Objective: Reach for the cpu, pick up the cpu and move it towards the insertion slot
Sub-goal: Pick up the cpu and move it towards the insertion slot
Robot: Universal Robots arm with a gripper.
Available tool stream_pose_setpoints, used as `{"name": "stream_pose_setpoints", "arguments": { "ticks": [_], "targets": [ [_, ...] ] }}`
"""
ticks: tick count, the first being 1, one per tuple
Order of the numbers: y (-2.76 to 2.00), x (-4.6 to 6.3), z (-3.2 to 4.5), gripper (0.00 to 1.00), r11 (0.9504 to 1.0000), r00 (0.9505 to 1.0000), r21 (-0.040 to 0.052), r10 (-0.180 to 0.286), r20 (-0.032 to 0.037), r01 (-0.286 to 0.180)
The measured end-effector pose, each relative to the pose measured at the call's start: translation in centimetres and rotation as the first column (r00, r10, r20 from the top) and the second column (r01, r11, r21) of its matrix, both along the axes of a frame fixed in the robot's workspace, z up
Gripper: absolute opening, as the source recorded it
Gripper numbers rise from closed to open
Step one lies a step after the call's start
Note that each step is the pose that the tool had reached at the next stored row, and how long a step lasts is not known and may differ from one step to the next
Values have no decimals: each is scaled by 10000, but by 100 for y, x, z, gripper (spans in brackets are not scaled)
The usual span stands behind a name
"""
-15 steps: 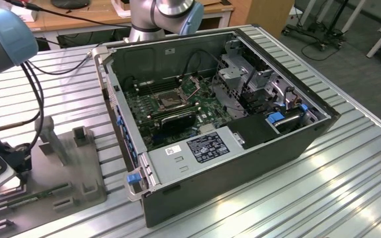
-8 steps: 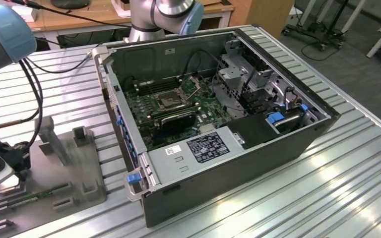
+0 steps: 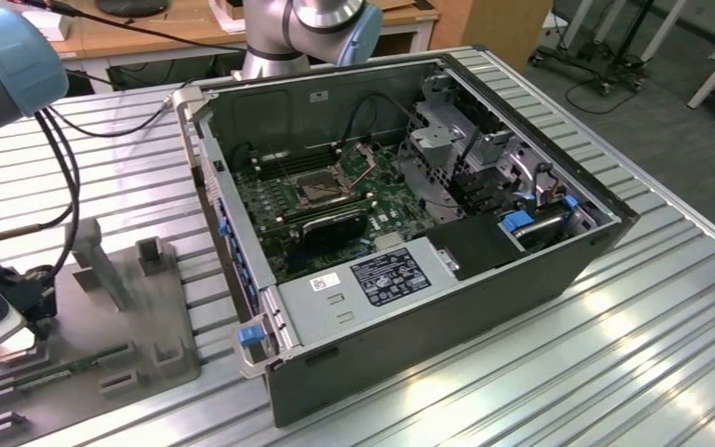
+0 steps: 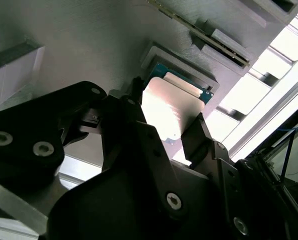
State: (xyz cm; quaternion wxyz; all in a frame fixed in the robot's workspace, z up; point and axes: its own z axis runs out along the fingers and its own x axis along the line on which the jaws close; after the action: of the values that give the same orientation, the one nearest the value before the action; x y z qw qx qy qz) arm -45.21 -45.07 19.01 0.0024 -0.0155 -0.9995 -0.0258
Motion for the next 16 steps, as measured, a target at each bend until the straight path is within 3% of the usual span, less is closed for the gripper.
{"name": "stream_pose_setpoints", "arguments": {
  "ticks": [16],
  "targets": [
    [0, 1, 70, 55, 10000, 10000, 7, 0, 4, 0]
  ]
}}
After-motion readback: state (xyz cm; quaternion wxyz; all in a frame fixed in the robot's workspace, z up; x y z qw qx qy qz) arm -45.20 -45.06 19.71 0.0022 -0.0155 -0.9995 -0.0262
